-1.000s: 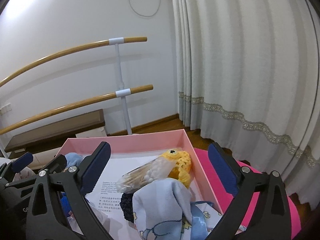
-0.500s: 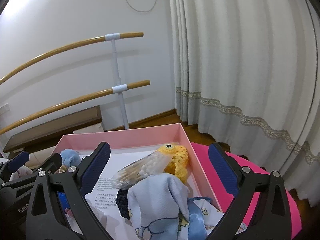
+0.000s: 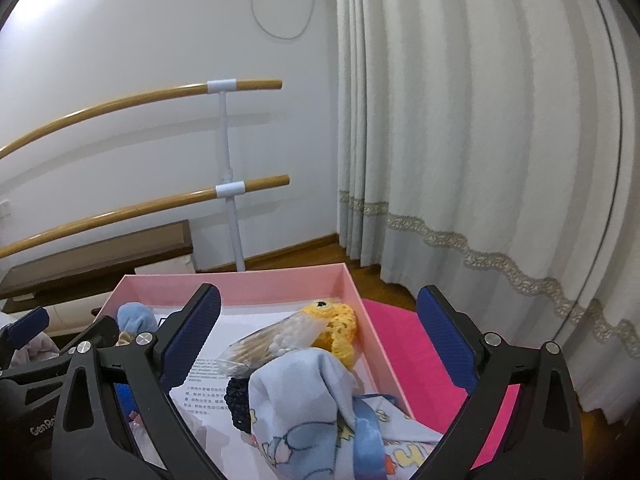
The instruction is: Organize soft objects
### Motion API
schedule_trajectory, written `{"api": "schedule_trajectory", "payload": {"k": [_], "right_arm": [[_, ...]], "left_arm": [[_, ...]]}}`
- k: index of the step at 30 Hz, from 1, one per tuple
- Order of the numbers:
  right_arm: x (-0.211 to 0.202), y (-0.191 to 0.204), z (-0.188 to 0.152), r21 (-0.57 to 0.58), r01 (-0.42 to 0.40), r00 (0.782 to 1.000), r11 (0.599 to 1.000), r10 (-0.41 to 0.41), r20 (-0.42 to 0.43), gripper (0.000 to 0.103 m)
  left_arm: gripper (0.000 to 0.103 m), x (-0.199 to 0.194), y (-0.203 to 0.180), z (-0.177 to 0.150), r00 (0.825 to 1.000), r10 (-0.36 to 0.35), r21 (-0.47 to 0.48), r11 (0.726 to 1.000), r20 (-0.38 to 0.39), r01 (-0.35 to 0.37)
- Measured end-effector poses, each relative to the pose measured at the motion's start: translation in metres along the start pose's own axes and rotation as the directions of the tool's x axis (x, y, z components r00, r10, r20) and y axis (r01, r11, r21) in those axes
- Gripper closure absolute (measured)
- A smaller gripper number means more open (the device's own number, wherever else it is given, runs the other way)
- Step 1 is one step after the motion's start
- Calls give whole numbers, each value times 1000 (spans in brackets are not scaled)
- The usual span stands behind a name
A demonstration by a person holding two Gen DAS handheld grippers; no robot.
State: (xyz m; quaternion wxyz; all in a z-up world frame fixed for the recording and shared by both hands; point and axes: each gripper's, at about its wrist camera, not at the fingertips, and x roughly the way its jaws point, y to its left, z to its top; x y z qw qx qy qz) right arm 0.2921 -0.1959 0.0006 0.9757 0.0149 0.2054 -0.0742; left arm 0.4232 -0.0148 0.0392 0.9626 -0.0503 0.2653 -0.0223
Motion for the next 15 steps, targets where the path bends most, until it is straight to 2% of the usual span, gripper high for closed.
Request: {"api": "schedule_trajectory", "payload": {"k": [7, 15], "right_arm": [[-26, -9, -2, 23, 17, 1000, 1000, -18, 19, 4], [-57, -26, -5, 46, 30, 999, 998, -31, 30, 4]], "left_arm": [[4, -31, -7, -10, 1000, 5, 16, 1000, 25, -5], [3, -83, -26, -26, 998, 17, 43, 999, 57, -20]]}}
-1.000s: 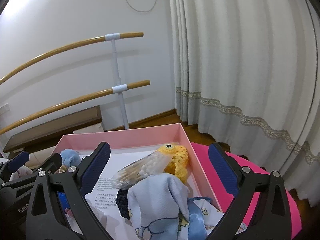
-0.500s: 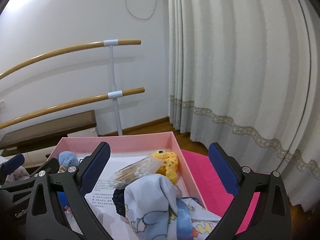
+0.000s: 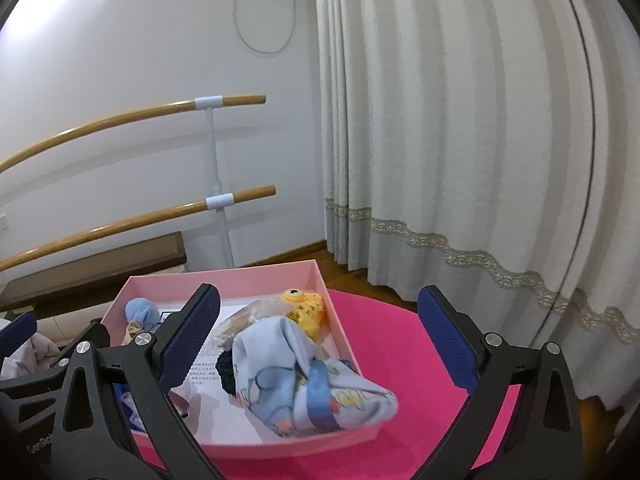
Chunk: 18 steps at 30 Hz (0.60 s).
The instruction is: Organize soft objects
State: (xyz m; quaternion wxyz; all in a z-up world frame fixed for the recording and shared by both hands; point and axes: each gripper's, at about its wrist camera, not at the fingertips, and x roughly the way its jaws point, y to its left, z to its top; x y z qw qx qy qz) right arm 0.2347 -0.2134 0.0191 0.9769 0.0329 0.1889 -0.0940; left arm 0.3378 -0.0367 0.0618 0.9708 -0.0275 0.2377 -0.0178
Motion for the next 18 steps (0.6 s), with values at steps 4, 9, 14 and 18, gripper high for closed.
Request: {"api": "schedule_trajectory", "payload": {"k": [4, 9, 14, 18], "right_arm": [[-18, -9, 0, 5, 14, 1000, 1000, -14, 25, 4], [-43, -22, 0, 24, 15, 999, 1000, -17, 49, 3], [-70, -31, 2, 19, 21, 995, 1000, -22, 96, 1], [-95, -36, 5, 4, 21, 989, 1000, -21, 146, 0]], "left_arm": [[3, -30, -12, -9, 999, 11, 32, 999, 45, -12], [3, -60, -20, -18, 998, -10, 35, 999, 64, 8], [0, -86, -19, -21, 996, -49, 9, 999, 71, 48], [0, -116, -18, -20, 992, -75, 4, 997, 101, 75]]}}
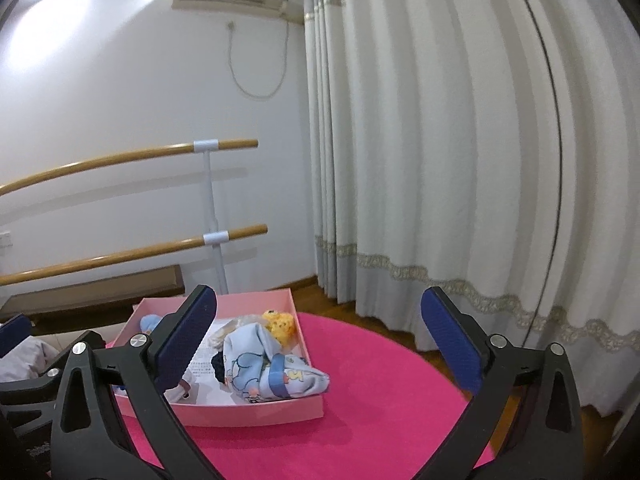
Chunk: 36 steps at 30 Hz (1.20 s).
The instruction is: Organize soft objects
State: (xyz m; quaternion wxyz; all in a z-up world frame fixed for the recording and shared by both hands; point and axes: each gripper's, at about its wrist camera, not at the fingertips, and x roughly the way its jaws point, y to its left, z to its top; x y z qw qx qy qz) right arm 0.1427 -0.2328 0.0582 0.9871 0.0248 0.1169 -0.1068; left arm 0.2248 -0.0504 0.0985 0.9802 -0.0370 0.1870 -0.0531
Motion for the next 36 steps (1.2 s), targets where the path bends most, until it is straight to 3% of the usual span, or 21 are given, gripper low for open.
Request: {"api": "schedule_trajectory", "payload": {"k": [13, 23, 26, 36], "right_arm": [[-67, -23, 28, 18, 34, 992, 999, -36, 122, 0], [-107, -17, 32, -24, 79, 978, 997, -72, 196, 0], [-117, -10, 31, -27, 96, 975, 995, -88, 206, 0], [-136, -2, 29, -57, 45, 980, 997, -33, 195, 0]], "left_arm": [[0, -75, -3, 1, 994, -29, 5, 1000, 101, 29], [0, -100, -8, -3, 989, 28, 38, 999, 146, -34], [0, -107, -10, -6, 987, 27, 39, 999, 158, -33], [0, -119, -9, -8, 989, 41, 14, 999, 139, -44]]}}
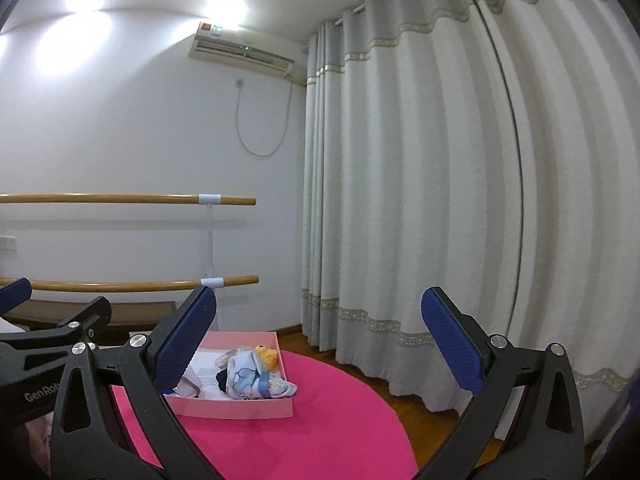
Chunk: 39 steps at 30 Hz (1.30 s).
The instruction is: Organize soft objects
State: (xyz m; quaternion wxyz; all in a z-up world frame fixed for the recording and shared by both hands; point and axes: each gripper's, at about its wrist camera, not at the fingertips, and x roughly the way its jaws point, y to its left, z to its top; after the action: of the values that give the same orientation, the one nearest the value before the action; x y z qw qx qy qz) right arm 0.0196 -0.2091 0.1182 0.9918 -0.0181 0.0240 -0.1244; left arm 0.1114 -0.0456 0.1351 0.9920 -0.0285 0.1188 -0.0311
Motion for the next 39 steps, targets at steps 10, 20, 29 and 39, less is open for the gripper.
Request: {"api": "schedule_trajectory", "payload": {"k": [10, 20, 29, 39], "right_arm": [[-6, -6, 1, 13, 11, 1000, 1000, -10, -27, 0], [-13, -9, 6, 10, 32, 999, 999, -32, -27, 0], [-7, -12, 5, 14, 37, 998, 999, -37, -44, 0], [-1, -16, 6, 22, 21, 998, 1000, -20, -57, 0]], "left_arm": [[0, -15, 0, 4, 1000, -3, -4, 1000, -12, 3], [0, -22, 0, 10, 998, -36, -31, 999, -49, 34], [0, -20, -1, 12, 997, -40, -26, 999, -65, 39], [0, -20, 2, 17, 997, -37, -18, 999, -63, 36]]}}
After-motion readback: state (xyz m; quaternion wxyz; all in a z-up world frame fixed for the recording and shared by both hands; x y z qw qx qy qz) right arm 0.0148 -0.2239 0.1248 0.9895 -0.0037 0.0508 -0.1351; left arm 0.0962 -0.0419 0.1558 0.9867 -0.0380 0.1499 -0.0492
